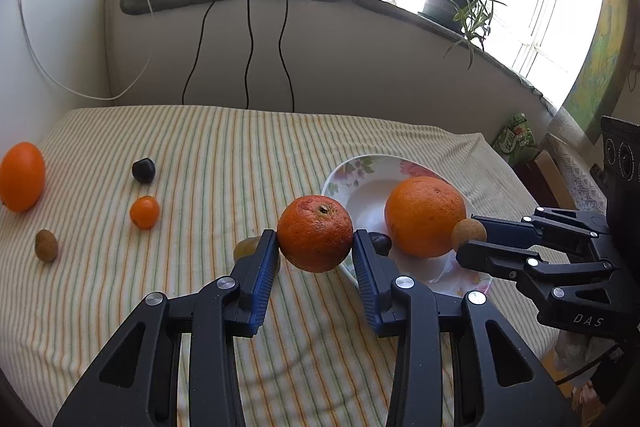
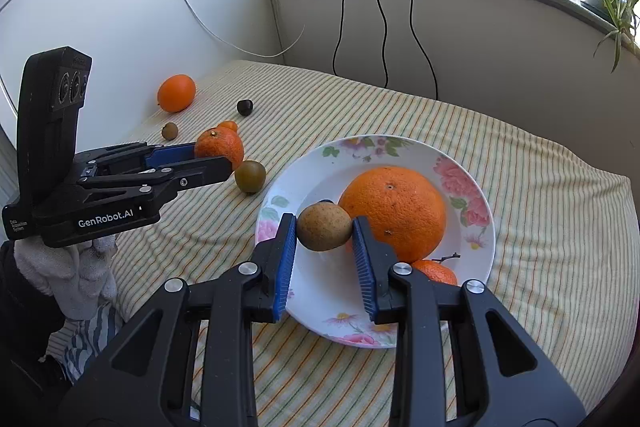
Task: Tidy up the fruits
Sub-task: 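Carry the brown kiwi with the right tool over the plate while the left tool carries the tangerine there, then open both tools to drop the kiwi and tangerine onto the plate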
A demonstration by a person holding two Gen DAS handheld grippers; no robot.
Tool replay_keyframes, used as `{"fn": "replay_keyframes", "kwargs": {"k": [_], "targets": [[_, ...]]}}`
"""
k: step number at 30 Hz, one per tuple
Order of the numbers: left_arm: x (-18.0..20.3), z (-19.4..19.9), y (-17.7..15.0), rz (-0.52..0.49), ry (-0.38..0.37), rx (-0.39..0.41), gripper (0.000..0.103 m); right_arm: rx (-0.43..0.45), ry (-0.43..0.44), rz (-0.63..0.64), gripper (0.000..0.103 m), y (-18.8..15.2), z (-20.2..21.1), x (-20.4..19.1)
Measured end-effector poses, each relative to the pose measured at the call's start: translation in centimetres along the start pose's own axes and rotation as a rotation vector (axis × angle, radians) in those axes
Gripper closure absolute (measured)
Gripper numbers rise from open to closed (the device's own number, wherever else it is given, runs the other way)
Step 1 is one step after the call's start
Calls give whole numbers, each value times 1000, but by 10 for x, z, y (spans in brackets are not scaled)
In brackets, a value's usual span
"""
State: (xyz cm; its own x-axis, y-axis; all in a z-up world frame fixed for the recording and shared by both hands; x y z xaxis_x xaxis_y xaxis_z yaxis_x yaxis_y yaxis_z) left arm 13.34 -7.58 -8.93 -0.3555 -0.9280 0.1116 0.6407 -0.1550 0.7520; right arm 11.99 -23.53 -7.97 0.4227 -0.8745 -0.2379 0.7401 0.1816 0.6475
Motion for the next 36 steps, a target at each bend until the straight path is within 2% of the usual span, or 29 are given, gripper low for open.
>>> {"fn": "replay_keyframes", "kwargs": {"k": [12,25,29,31,32,34,36], "targets": [[17,-27,13,-41,-23,-33,67,8,9,-15,73,-11,10,9],[25,-31,17,-49,-29,-39,66,16,25,-9,73,-13,13,8],[25,-32,17,-50,-26,-44,66,23,27,-8,62,-12,15,8],[26,-31,17,-51,-24,-42,58,26,24,-2,57,-12,15,7],[26,-30,18,-52,-23,-39,50,27,23,2,52,-12,16,6],[26,-28,19,-55,-17,-32,48,33,20,9,45,-12,17,6],[27,-26,19,-61,-14,-30,47,37,18,11,43,-12,17,5]]}}
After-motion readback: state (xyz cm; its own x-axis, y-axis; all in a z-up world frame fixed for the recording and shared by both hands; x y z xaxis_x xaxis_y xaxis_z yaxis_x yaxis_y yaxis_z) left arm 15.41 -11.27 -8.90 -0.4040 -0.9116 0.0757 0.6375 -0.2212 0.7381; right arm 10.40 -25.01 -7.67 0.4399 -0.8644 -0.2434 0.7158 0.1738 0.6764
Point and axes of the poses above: each gripper's, at about its wrist camera, not at the fingertips, and z roughly against the way its jaws point, x to its right, y to its top, the point moved 3 cm from there along -z, roughly the way its jaws point, and after that the axes turned 10 degrees about -z, right-handed, at the moved point
